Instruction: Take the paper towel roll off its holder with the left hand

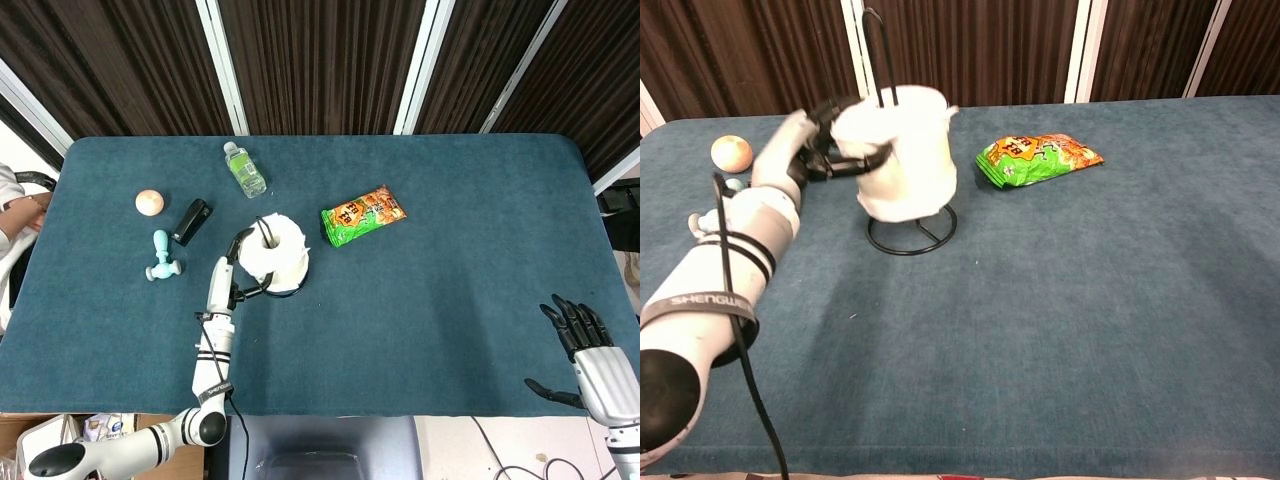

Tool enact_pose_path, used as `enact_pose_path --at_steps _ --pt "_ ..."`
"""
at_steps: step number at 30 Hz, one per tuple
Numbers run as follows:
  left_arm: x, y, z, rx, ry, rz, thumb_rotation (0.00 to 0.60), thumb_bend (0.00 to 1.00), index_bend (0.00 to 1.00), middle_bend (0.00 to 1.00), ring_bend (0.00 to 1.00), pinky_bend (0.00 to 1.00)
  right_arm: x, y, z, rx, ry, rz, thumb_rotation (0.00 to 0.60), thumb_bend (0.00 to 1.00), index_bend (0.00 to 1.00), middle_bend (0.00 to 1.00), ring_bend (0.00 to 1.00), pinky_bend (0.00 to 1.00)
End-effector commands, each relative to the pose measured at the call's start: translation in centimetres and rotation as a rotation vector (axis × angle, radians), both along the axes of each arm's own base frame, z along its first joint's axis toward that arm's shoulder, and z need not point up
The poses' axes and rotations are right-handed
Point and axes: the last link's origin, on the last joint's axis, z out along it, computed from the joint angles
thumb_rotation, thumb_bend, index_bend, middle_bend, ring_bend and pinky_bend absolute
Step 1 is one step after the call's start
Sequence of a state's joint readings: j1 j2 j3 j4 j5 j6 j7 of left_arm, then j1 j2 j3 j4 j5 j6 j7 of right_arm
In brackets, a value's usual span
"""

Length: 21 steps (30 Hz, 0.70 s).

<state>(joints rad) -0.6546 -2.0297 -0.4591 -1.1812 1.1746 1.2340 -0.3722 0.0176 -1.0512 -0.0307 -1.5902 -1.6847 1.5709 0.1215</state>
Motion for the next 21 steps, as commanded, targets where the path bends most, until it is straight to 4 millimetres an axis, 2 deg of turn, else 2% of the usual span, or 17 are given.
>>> enact_pose_path --at_steps 1,7,10,14,16,19,21 --pt "1.8 -0.3 3.0 0.095 -0.032 -0.037 0.600 0.75 0.80 0.81 0.85 0.94 0.0 0.1 0.0 0.002 0.000 0.003 0.600 0.10 0.00 0.00 0.00 0.00" --pt "5.6 -0.7 9.6 0.211 -0.101 -0.098 0.600 0.74 0.81 0.81 0.86 0.95 0.1 0.3 0.1 0.002 -0.004 0.012 0.600 0.10 0.00 0.00 0.00 0.00" --pt "7.6 -1.2 14.0 0.280 -0.155 -0.125 0.600 0.74 0.81 0.81 0.86 0.95 0.1 0.4 0.2 0.000 -0.007 0.016 0.600 0.10 0.00 0.00 0.00 0.00" --pt "9.3 -1.9 18.1 0.320 -0.195 -0.146 0.600 0.73 0.81 0.81 0.86 0.95 0.2 0.5 0.1 0.005 -0.004 0.022 0.600 0.10 0.00 0.00 0.00 0.00" --pt "9.3 -2.1 19.5 0.346 -0.169 -0.143 0.600 0.73 0.81 0.81 0.86 0.95 0.2 0.5 0.0 0.006 -0.001 0.025 0.600 0.10 0.00 0.00 0.00 0.00" --pt "7.8 -2.3 20.8 0.379 -0.104 -0.116 0.600 0.72 0.81 0.81 0.86 0.95 0.3 0.5 -0.1 0.009 0.002 0.027 0.600 0.10 0.00 0.00 0.00 0.00" --pt "5.0 -2.2 20.9 0.381 -0.055 -0.064 0.600 0.72 0.81 0.81 0.86 0.95 0.4 0.5 -0.2 0.011 0.006 0.032 0.600 0.10 0.00 0.00 0.00 0.00"
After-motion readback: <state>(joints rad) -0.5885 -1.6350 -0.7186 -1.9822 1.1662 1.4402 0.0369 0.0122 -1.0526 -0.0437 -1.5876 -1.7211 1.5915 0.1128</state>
